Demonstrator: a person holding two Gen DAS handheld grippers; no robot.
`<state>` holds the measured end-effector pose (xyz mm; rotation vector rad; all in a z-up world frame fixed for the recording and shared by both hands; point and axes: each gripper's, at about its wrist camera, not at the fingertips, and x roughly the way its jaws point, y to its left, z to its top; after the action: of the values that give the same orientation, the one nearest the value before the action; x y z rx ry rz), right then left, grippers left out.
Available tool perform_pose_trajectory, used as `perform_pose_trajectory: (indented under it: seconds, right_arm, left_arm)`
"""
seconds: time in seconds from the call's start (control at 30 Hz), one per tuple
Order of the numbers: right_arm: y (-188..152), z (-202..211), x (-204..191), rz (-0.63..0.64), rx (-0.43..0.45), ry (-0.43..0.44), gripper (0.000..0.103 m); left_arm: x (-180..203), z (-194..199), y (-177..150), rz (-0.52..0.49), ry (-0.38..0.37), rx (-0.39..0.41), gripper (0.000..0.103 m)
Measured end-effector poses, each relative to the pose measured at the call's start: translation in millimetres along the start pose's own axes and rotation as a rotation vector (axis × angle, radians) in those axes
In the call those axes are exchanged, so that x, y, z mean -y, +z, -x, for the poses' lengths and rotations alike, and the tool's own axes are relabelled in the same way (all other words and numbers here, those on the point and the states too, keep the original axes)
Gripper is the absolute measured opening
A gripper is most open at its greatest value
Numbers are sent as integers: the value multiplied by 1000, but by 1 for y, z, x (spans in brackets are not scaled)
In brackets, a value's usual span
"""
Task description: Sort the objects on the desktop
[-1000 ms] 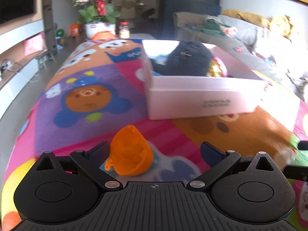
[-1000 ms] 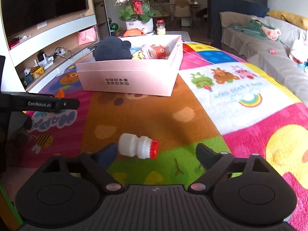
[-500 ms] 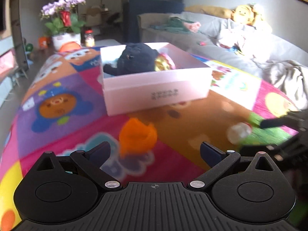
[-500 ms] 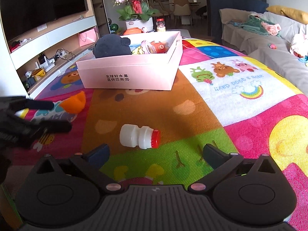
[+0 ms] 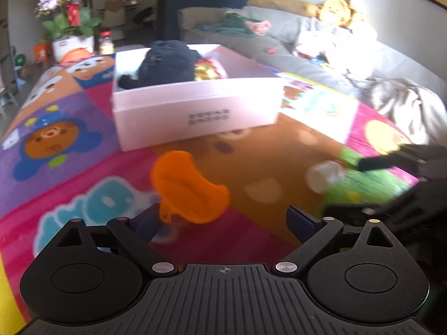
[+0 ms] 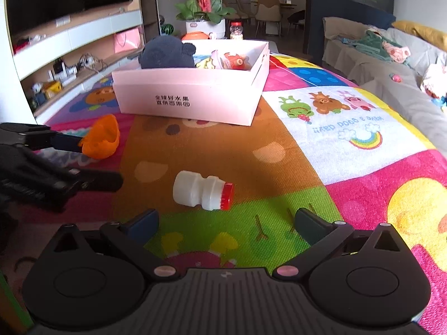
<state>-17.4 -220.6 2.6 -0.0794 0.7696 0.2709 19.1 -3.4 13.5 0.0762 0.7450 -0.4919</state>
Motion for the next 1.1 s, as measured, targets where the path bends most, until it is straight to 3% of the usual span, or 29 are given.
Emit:
perform_pose_trajectory:
  seconds: [0.17, 0.27, 0.4, 0.53, 0.93, 1.1]
  right_arm:
    - [0, -1, 1, 4, 0, -4, 103]
    - [0, -1, 1, 5, 1, -6, 103]
    - [0, -1, 1, 5, 1, -7, 103]
    - [0, -1, 1, 5, 1, -6, 103]
    - [0, -1, 1, 5, 2, -5, 103]
    - [0, -1, 1, 5, 2, -5, 103]
  left_arm:
    - [10, 11, -7, 1, -93, 15, 98]
    - [9, 12, -4, -10, 4, 35, 98]
    - [-3, 5, 3, 65, 141, 27, 98]
    - [-7, 1, 10, 126, 103, 42, 98]
    - [5, -22, 24, 95, 68, 40, 98]
    - [13, -16, 15, 66, -27, 7, 98]
